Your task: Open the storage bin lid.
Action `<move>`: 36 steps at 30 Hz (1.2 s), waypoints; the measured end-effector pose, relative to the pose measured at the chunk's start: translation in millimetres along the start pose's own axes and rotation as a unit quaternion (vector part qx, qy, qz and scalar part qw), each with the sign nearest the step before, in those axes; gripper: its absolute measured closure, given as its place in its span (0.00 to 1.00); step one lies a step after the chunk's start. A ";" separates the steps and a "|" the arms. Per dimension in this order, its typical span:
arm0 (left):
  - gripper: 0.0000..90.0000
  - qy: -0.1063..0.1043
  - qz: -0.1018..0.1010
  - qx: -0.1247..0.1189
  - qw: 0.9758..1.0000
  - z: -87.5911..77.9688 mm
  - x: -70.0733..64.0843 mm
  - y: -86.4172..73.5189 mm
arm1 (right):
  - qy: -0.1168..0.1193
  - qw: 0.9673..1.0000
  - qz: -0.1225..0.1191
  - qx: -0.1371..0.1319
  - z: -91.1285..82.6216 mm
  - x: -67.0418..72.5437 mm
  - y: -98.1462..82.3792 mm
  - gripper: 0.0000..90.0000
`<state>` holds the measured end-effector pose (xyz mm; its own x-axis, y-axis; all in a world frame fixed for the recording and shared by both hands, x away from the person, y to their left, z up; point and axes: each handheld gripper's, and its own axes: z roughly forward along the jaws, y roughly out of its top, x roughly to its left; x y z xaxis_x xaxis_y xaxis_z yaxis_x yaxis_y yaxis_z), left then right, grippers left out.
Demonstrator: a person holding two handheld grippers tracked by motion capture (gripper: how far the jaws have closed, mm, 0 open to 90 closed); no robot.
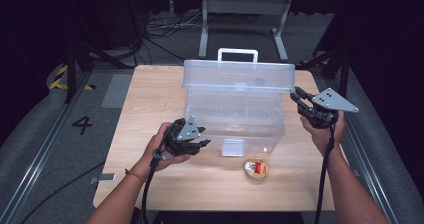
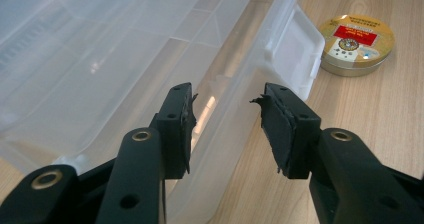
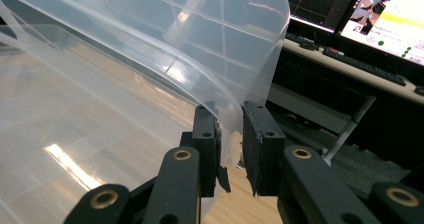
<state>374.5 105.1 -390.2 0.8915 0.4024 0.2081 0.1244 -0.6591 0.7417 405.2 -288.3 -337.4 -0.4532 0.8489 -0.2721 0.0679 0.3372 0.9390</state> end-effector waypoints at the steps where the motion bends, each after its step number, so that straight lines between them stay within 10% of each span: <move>1: 0.62 0.000 0.003 0.004 1.000 2.6 0.1 1.7 | 0.001 1.000 0.006 -0.001 0.5 -0.6 0.3 0.86; 15: 0.69 -0.038 0.030 0.093 0.994 32.1 10.1 10.4 | -0.001 0.999 0.036 -0.003 9.2 -8.1 9.6 0.86; 23: 0.83 -0.049 0.066 0.107 0.991 32.8 13.9 11.7 | -0.016 0.999 0.045 -0.008 17.1 -10.4 15.5 0.87; 36: 0.87 -0.077 0.068 0.093 0.990 32.3 22.0 7.2 | -0.036 0.998 0.048 -0.006 35.1 -17.7 27.0 0.89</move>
<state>409.1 88.7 -400.8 0.9598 0.2092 0.1873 0.0637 -0.8117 0.5805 446.3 -280.0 -314.5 -0.3800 0.9041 -0.1955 0.0961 0.2488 0.9638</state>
